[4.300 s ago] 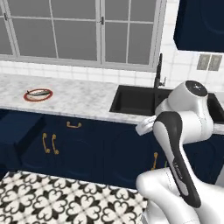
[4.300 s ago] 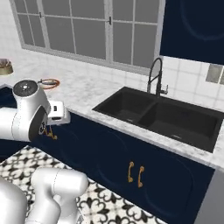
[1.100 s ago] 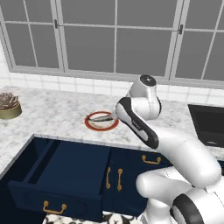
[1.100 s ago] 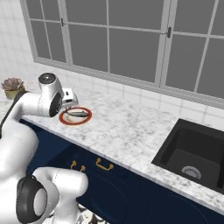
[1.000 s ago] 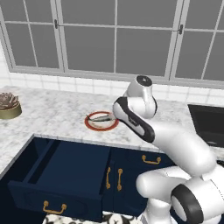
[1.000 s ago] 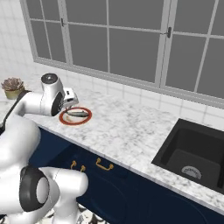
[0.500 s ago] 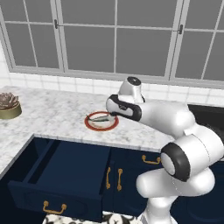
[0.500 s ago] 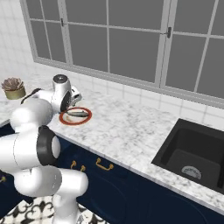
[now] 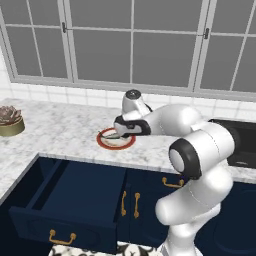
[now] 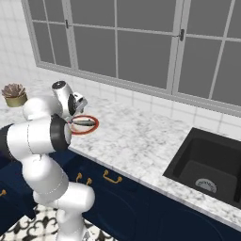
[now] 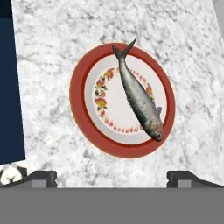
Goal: Pick up the knife from the drawer and place it on the cutting board. Then place the meat from the plate to the cutting board.
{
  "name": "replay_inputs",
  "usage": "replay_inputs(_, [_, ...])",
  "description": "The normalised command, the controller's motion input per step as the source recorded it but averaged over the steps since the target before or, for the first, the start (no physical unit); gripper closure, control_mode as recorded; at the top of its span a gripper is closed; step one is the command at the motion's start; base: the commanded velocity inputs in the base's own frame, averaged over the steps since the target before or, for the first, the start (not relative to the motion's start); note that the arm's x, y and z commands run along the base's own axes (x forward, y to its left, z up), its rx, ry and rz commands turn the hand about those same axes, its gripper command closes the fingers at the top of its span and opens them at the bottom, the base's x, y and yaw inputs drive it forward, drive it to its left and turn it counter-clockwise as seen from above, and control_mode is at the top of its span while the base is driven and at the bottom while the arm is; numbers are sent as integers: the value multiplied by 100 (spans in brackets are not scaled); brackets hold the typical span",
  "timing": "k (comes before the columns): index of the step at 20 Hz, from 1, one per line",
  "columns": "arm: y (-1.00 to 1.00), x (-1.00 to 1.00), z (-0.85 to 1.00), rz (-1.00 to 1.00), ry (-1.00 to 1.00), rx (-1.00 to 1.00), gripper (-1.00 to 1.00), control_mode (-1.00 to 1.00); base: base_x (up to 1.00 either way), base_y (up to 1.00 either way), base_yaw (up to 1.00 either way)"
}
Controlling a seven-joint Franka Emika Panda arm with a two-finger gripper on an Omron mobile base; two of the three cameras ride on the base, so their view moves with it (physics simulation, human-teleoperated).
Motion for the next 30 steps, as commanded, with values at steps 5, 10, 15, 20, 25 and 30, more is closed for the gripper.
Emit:
replay_inputs(5, [9, 52, -21, 8, 6, -2, -100, -100, 0, 0, 0])
replay_inputs(10, [9, 41, -23, 3, 3, -2, -100, -100, 0, 0, 0])
replay_inputs(15, [3, 44, -47, 2, 8, 0, -100, -100, 0, 0, 0])
replay_inputs(20, [6, 53, -49, 2, 10, 0, -100, -100, 0, 0, 0])
replay_inputs(25, [11, 54, -45, 2, 9, 0, -100, -100, 0, 0, 0])
replay_inputs(30, [10, 51, -42, 2, 8, 0, -100, -100, 0, 0, 0])
